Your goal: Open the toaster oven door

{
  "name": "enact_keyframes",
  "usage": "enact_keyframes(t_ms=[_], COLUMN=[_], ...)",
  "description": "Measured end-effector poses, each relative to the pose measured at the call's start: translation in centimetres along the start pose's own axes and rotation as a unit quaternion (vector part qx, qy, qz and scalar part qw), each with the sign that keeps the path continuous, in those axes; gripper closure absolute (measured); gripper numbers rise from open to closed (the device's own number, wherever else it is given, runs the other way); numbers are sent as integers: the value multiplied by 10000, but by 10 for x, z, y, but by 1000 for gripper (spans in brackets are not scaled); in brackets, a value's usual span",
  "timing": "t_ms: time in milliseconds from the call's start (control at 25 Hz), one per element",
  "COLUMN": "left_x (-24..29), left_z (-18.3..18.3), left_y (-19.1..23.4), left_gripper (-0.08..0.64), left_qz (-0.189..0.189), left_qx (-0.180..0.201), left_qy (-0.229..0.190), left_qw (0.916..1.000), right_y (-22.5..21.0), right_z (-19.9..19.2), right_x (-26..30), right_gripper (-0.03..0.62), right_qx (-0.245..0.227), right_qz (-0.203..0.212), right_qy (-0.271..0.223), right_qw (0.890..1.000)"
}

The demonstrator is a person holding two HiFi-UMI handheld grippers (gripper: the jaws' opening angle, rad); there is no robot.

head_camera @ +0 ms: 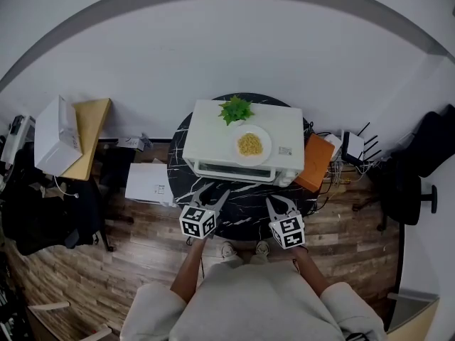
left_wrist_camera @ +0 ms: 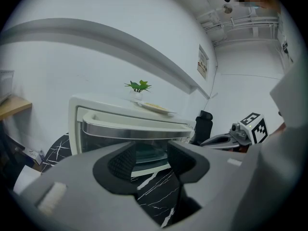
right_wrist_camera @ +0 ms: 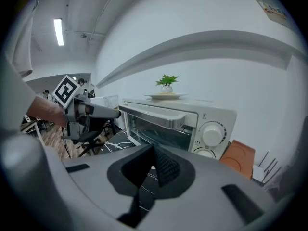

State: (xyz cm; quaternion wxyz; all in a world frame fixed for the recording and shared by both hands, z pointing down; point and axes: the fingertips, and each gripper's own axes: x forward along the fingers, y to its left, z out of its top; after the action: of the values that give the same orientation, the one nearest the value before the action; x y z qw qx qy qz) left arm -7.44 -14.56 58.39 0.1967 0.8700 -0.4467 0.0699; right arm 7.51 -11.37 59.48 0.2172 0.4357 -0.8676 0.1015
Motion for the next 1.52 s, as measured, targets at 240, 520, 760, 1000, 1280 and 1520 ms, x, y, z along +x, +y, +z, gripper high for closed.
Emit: enact_keyframes(t_ms=[240, 520, 760, 1000, 1280, 1520], left_x=[7, 14, 10, 10, 13, 19], left_z=[1, 1, 7, 7, 10, 13], left_y=[-5, -16, -2, 5, 25, 33], left_gripper=[350, 348, 348, 333, 328, 329], left_qz=[-27, -552, -814, -1069, -1037, -1031], left_qx=[-139, -1648, -3314, -4743, -5553, -5694], left_qy=[-43, -413, -1128, -1694, -2250, -2362], left_qw=[9999, 9839, 9332, 8573, 7939, 7806], right_y=[-7, -11, -9, -11, -14, -17], right_z=[-4, -5, -7, -7, -9, -9], right_x=[-4, -3, 0, 2, 3, 3], right_gripper=[578, 578, 578, 578, 578, 578], right_qx=[-18, -11, -23, -25, 3, 35], right_qz=[15, 62, 107, 99, 74, 41], right_qy=[50, 80, 131, 150, 178, 178], right_qw=[10000, 9999, 9999, 9998, 9998, 9998])
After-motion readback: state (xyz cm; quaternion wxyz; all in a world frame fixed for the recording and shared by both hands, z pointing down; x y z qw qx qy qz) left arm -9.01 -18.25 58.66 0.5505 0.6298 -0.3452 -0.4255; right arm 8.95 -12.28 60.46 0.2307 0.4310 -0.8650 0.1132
